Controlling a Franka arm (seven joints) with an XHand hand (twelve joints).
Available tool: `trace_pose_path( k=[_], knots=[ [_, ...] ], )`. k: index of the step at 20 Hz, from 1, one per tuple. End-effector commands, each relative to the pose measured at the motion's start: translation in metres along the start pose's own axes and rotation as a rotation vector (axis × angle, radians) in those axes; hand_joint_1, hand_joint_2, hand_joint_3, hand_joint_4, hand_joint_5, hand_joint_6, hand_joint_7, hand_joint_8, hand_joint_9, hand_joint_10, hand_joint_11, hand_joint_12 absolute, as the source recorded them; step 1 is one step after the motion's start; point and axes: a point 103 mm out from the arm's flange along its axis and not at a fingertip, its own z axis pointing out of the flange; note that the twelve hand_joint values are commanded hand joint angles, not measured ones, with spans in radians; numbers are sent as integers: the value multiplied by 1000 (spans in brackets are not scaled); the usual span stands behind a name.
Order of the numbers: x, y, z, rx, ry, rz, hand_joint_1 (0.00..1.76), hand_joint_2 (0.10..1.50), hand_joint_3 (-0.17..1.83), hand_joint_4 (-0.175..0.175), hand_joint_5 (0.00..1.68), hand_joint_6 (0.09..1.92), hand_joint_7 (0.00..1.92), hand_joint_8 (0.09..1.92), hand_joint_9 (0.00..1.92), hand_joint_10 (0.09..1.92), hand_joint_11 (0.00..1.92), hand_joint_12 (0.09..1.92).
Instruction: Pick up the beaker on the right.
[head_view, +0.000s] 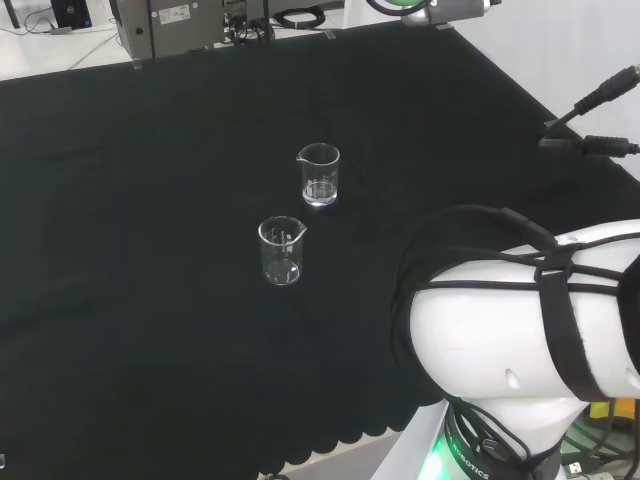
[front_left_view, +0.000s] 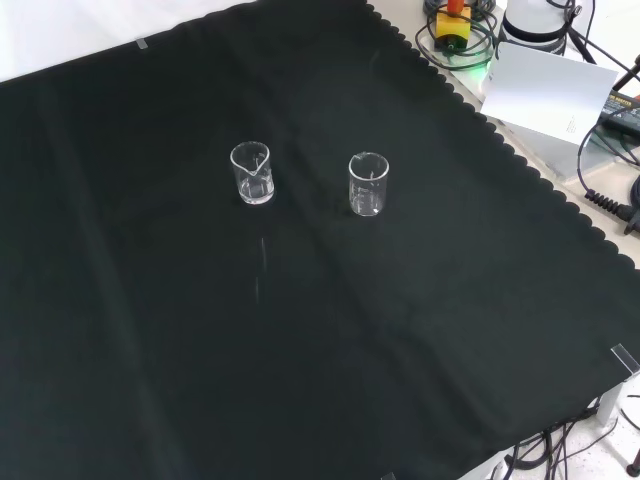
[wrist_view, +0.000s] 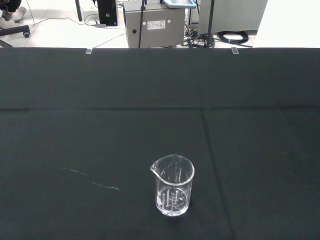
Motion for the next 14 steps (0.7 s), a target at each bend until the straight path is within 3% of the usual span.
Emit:
trace_pose_path(
  k=[1, 4, 14],
  knots=[
    [0, 0, 0, -6, -6, 1, 33, 1156, 550, -4, 178, 301, 22, 527, 152, 642, 32, 1313],
    [0, 1, 0, -4, -6, 3, 3, 1243, 400, -4, 230, 169, 15, 526, 147, 640, 3, 1360],
    [-14, 16, 24, 24, 20, 40, 19, 1274, 305, -3, 269, 87, 28, 525, 163, 639, 0, 1361]
  ],
)
